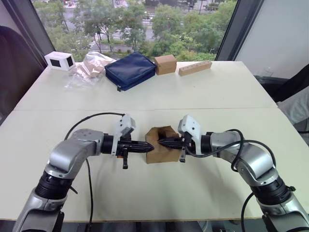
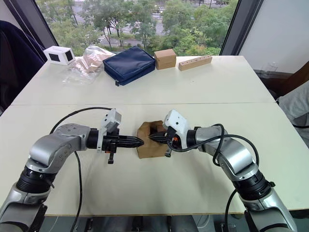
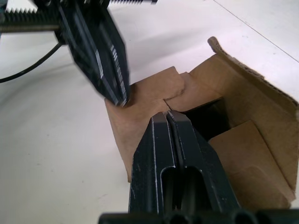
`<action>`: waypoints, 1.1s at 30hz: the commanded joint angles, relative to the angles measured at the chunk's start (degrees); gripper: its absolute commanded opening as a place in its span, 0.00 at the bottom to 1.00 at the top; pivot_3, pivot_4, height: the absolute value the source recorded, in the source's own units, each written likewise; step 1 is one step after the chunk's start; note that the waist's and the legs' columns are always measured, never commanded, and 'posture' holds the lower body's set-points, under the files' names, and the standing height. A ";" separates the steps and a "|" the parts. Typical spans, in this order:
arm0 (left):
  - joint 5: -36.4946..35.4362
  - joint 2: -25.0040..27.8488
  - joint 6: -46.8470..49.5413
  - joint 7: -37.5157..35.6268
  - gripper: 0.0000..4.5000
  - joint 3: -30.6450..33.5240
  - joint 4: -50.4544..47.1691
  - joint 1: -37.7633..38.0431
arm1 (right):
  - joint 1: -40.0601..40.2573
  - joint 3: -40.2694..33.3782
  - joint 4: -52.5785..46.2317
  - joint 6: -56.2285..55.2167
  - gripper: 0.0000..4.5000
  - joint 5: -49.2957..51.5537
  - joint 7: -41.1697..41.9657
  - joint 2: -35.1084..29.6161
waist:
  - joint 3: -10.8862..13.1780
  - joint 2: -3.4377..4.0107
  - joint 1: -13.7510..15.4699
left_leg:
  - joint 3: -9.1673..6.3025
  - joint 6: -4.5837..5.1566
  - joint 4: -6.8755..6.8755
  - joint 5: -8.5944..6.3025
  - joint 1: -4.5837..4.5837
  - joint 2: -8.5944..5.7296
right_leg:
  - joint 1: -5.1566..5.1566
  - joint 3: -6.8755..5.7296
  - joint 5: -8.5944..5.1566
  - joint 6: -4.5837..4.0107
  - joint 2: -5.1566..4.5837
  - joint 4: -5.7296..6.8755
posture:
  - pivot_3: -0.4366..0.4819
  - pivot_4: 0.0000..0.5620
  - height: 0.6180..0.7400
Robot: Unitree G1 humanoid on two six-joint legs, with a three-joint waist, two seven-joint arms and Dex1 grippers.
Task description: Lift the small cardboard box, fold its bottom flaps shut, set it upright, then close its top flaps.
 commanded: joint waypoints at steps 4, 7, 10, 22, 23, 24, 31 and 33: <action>1.83 -1.09 -4.68 2.26 0.01 -0.47 3.22 -0.27 | -4.33 -11.94 -3.09 -0.85 0.00 9.59 2.68 0.70 | 0.00 0.00 0.11 | 0.00 0.00 0.00 0.00 -0.01 -0.01 | 0.01 0.00 0.00 0.00 -0.02 -0.01 | 0.48 0.27 1.00; 1.04 -1.22 -4.87 2.32 0.01 -0.08 3.00 -0.04 | -7.45 -13.12 0.48 -1.87 0.00 8.92 1.94 1.22 | 0.00 0.00 -0.06 | 0.00 0.00 0.01 0.00 0.00 -0.01 | 0.01 0.00 0.00 0.00 -0.02 -0.01 | 0.48 0.27 1.00; 0.13 -1.19 -4.58 2.35 0.01 0.39 2.46 0.31 | -9.17 -8.74 5.46 -8.82 0.00 1.05 0.43 2.62 | -0.01 0.00 -0.06 | 0.00 0.00 -0.04 0.00 0.04 0.02 | 0.01 -0.01 0.00 -0.01 0.01 -0.01 | 0.48 0.27 1.00; -0.45 2.50 -5.60 1.27 0.01 1.90 2.09 0.38 | -7.03 1.78 7.29 -15.19 0.00 -9.13 7.01 0.36 | 0.00 0.00 0.04 | 0.02 0.00 -0.03 0.00 0.01 0.00 | -0.01 -0.01 0.00 -0.01 -0.01 -0.01 | 0.48 0.27 1.00; -0.67 3.26 -5.60 0.78 0.01 2.27 2.26 0.08 | -6.33 1.76 6.34 -15.00 0.00 -8.97 7.34 0.07 | 0.00 0.00 0.01 | 0.02 0.00 -0.03 0.00 0.00 0.01 | -0.01 -0.01 0.00 -0.01 -0.02 -0.01 | 0.48 0.27 1.00; -0.93 4.00 -5.58 0.31 0.01 2.61 2.40 -0.20 | -5.81 1.69 5.65 -14.76 0.00 -8.89 7.34 0.00 | 0.00 0.00 0.00 | 0.02 0.00 -0.03 0.00 0.01 0.01 | -0.01 -0.01 0.00 -0.01 -0.02 -0.01 | 0.48 0.27 1.00; -3.23 3.39 -4.99 1.02 0.01 5.91 7.06 -6.30 | -3.37 1.58 3.77 -13.39 0.00 -9.55 6.42 0.49 | 0.00 0.00 0.15 | 0.01 0.00 -0.02 0.00 0.01 0.02 | -0.01 -0.02 -0.01 -0.01 -0.02 -0.01 | 0.48 0.27 1.00; -2.86 1.38 -5.72 2.14 0.01 5.46 8.58 -8.35 | -3.13 1.82 3.60 -13.16 0.00 -9.84 6.05 0.74 | 0.00 0.00 0.26 | 0.01 0.00 -0.01 0.00 0.01 0.00 | 0.00 -0.02 -0.01 -0.01 -0.03 -0.01 | 0.48 0.27 1.00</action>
